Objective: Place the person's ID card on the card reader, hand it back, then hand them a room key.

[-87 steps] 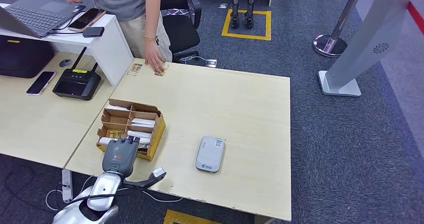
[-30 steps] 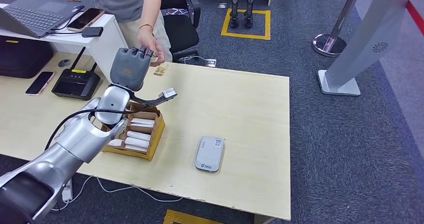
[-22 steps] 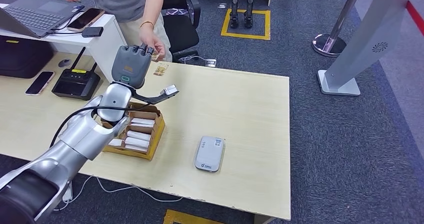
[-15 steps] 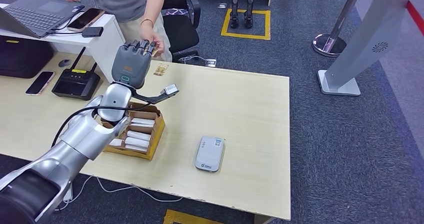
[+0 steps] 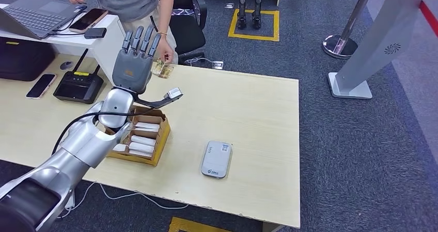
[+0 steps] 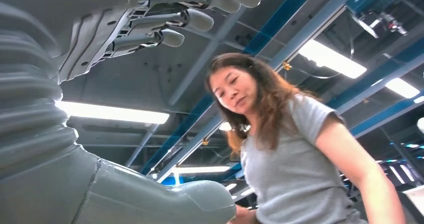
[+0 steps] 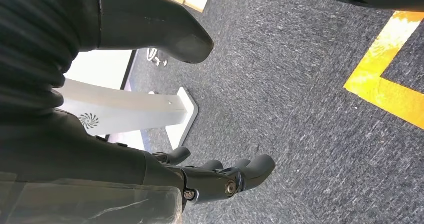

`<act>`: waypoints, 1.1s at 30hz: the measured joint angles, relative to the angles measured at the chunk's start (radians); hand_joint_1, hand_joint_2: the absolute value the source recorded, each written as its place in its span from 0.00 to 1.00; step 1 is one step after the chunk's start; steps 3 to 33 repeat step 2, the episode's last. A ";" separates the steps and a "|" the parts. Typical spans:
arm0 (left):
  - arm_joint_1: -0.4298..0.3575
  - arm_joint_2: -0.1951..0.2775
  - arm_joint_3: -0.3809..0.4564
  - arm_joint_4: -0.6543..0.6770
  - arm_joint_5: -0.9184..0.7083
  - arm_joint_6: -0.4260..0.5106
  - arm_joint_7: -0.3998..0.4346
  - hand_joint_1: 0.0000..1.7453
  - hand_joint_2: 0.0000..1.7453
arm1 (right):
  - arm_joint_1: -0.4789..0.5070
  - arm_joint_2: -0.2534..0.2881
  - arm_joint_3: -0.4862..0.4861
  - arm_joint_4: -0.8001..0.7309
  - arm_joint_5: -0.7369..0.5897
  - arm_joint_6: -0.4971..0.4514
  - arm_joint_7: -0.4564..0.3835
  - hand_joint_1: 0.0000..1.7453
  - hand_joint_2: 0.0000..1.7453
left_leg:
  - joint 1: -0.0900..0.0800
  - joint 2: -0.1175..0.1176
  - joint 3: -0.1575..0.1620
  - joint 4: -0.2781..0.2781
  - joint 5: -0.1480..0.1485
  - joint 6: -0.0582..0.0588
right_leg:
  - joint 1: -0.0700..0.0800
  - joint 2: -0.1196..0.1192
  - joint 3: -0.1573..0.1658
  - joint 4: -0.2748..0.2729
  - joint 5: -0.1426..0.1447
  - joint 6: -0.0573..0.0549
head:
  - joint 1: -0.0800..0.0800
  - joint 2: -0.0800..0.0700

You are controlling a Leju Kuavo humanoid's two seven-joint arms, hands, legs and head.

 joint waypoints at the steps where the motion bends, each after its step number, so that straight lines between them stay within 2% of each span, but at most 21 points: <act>1: 0.012 0.010 0.004 -0.011 0.000 0.001 0.011 0.00 1.00 | 0.001 0.000 0.000 0.000 -0.003 -0.001 -0.001 0.00 1.00 | 0.000 0.000 0.000 0.000 0.000 0.000 | 0.000 0.000 0.000 0.000 0.000 0.000 | 0.000 0.000; 33: 0.018 0.016 0.007 -0.017 0.000 0.002 0.018 0.00 1.00 | 0.001 0.000 0.000 0.000 -0.005 -0.002 -0.001 0.00 1.00 | 0.000 0.000 0.000 0.000 0.000 0.000 | 0.000 0.000 0.000 0.000 0.000 0.000 | 0.000 0.000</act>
